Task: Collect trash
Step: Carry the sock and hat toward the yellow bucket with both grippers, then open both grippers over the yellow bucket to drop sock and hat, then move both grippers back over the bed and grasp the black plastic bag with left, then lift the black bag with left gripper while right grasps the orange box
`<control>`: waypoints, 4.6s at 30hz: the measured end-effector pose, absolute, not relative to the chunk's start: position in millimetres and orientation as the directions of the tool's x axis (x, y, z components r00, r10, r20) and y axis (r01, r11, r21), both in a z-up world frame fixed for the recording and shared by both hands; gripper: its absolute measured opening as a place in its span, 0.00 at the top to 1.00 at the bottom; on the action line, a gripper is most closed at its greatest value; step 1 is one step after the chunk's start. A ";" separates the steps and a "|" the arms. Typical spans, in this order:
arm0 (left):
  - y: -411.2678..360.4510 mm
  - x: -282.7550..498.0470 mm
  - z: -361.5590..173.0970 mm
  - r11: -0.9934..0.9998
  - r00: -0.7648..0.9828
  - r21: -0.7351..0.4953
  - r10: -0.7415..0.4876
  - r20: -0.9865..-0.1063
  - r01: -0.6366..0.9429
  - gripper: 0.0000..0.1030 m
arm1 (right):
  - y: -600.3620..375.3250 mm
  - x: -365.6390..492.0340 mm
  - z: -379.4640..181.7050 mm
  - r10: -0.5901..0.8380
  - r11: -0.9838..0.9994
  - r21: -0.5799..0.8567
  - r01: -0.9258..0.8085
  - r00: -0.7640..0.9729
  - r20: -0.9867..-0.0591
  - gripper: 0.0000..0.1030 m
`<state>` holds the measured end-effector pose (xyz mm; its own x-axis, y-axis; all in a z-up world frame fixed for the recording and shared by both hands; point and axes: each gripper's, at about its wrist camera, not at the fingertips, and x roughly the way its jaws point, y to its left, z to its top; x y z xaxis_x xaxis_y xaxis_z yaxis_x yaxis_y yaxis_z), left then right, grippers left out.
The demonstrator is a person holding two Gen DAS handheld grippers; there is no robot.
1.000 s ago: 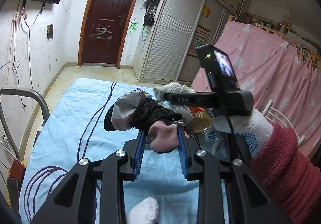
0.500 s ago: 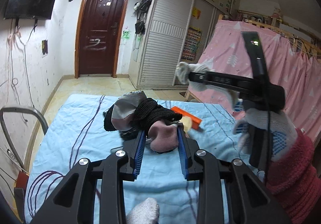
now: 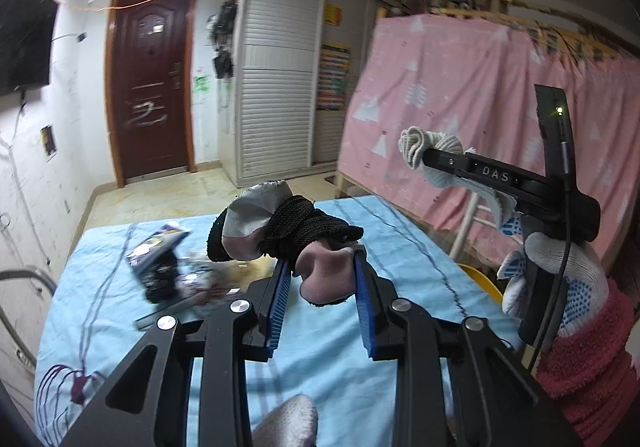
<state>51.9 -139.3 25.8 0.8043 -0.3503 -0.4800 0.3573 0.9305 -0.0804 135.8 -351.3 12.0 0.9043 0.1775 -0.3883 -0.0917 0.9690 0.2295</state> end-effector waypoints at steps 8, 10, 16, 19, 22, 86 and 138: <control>-205.8 47.2 17.9 0.892 0.757 -0.018 -0.394 -0.521 0.452 0.80 | -430.4 102.2 -8.8 0.068 0.956 0.289 0.047 0.925 -0.375 0.52; -224.4 48.5 16.5 0.881 0.743 -0.009 -0.404 -0.533 0.473 0.80 | -446.3 97.7 -14.3 0.040 0.953 0.292 0.079 0.924 -0.381 0.52; -280.7 55.1 10.2 0.821 0.670 -0.006 -0.471 -0.573 0.571 0.80 | -490.9 90.6 -30.5 -0.053 0.948 0.264 0.179 0.905 -0.422 0.52; -313.4 63.1 12.2 0.789 0.643 -0.016 -0.512 -0.570 0.614 0.80 | -503.4 92.0 -37.3 -0.061 0.941 0.274 0.200 0.895 -0.443 0.37; -337.2 77.0 9.9 0.772 0.612 -0.052 -0.540 -0.577 0.633 0.80 | -516.6 90.1 -40.2 -0.065 0.928 0.302 0.216 0.895 -0.441 0.24; -81.5 172.6 23.1 0.973 0.765 -0.175 -0.225 -0.604 0.148 0.31 | -314.0 170.7 -36.2 0.182 0.966 0.252 -0.053 0.833 -0.522 0.06; -7.0 207.9 -44.3 0.973 0.635 -0.227 -0.193 -0.748 0.029 0.82 | -204.0 291.9 -95.0 0.115 0.961 -0.070 -0.266 0.621 -0.776 0.79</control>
<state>207.8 -7.0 -44.3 0.6350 -0.1933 -0.7479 0.0288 0.9734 -0.2272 291.9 -204.0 -95.0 0.6206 0.1151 -0.7756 -0.2658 0.9615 -0.0700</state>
